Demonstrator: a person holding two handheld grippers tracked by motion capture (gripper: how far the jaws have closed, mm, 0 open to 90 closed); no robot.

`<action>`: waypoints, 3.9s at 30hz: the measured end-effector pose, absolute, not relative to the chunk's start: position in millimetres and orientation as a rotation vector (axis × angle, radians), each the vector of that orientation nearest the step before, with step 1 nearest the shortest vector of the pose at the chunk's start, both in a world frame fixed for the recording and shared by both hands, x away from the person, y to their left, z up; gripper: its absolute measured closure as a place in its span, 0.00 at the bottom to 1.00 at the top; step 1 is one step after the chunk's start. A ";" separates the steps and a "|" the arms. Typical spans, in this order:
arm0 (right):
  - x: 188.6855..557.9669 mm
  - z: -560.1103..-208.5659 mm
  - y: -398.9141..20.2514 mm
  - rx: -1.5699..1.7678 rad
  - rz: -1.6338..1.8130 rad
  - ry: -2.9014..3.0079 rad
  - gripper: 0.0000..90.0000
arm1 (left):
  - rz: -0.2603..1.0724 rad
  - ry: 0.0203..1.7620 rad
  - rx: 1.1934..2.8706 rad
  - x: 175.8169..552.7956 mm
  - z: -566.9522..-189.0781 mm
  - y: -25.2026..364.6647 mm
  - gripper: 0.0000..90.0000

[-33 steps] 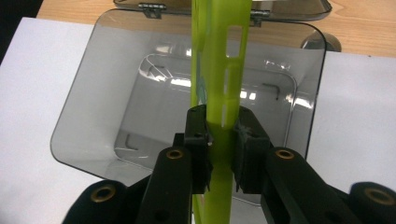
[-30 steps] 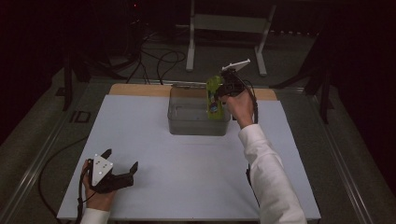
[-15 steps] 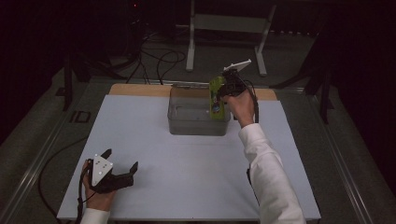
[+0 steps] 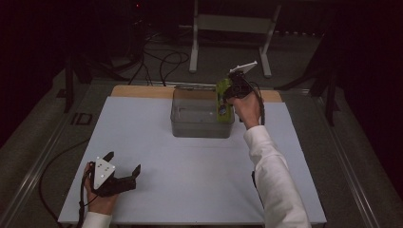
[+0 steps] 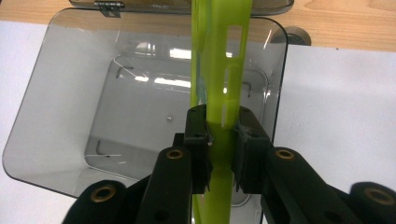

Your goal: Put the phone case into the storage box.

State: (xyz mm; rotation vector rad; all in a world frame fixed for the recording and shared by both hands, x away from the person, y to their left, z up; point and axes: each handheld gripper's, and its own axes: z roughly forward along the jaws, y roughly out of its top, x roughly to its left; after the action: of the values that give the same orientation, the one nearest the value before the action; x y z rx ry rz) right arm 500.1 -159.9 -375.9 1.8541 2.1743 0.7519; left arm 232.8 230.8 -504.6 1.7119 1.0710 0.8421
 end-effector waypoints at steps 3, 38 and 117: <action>500.9 -377.8 -160.6 1.853 0.742 2.173 0.86 | 0.841 1.070 1.712 232.8 -504.7 230.7 0.00; 506.5 -401.2 -166.2 1.892 0.695 2.169 0.86 | 0.846 1.071 1.712 232.5 -504.6 230.3 0.00; 526.8 -446.9 -149.6 2.052 0.579 2.061 0.85 | 0.840 1.067 1.715 233.1 -505.0 229.6 0.00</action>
State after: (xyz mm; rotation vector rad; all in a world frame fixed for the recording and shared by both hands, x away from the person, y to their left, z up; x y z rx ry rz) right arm 526.8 -149.6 -446.9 2.0519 2.0605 0.5791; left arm 233.1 229.6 -505.0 1.7150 1.0668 0.8402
